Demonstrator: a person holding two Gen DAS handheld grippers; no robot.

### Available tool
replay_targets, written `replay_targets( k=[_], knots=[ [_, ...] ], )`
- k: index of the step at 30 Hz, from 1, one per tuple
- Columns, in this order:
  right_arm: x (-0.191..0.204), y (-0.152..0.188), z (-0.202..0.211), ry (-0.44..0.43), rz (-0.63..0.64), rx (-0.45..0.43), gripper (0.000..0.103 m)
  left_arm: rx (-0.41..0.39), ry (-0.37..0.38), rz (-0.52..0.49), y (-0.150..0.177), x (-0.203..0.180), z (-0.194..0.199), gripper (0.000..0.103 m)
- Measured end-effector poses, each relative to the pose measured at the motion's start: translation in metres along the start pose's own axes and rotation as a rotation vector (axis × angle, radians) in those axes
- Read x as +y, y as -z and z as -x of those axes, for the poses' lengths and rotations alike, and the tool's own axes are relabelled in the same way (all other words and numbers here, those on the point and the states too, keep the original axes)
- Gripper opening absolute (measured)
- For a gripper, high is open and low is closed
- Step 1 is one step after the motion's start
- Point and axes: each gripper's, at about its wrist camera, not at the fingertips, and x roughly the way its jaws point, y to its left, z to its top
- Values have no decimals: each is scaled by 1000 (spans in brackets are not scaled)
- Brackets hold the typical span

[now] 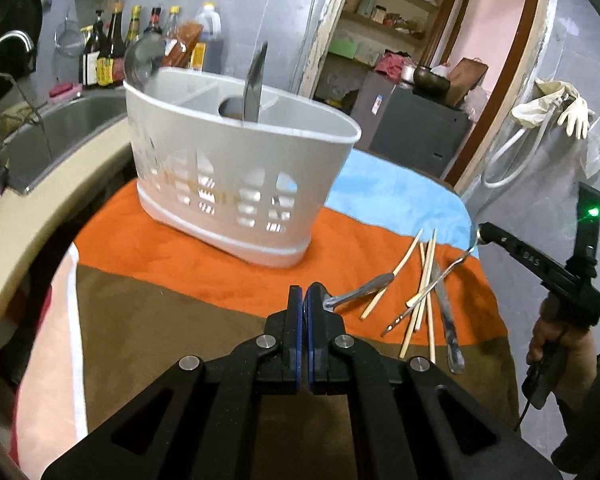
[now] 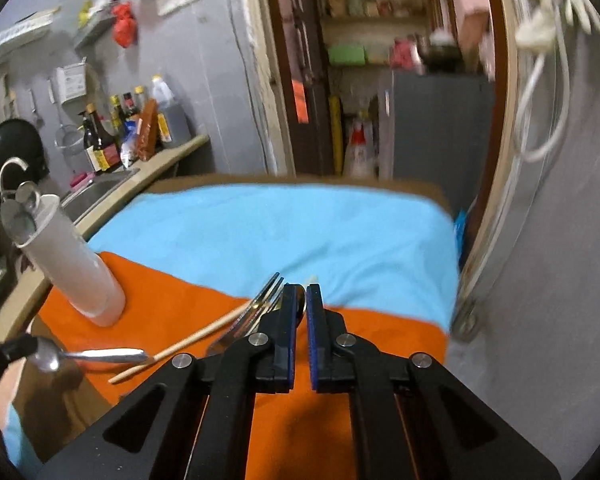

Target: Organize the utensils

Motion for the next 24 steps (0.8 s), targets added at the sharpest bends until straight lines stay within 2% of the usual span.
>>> replay_targets(
  k=[4, 9, 14, 18, 24],
  knots=[
    [8, -10, 12, 7, 32, -25, 2, -38, 26, -15, -3, -6, 11, 0],
    [3, -2, 3, 20, -9, 27, 2, -54, 89, -32, -7, -19, 22, 0],
    [-9, 13, -9, 20, -90, 87, 3, 34, 175, 20, 4, -26, 3, 0],
    [-13, 19, -9, 19, -113, 102, 3, 114, 142, 53, 13, -26, -25, 0],
    [-14, 22, -4, 38, -97, 95, 3, 157, 81, 86, 9, -12, -48, 1]
  ],
)
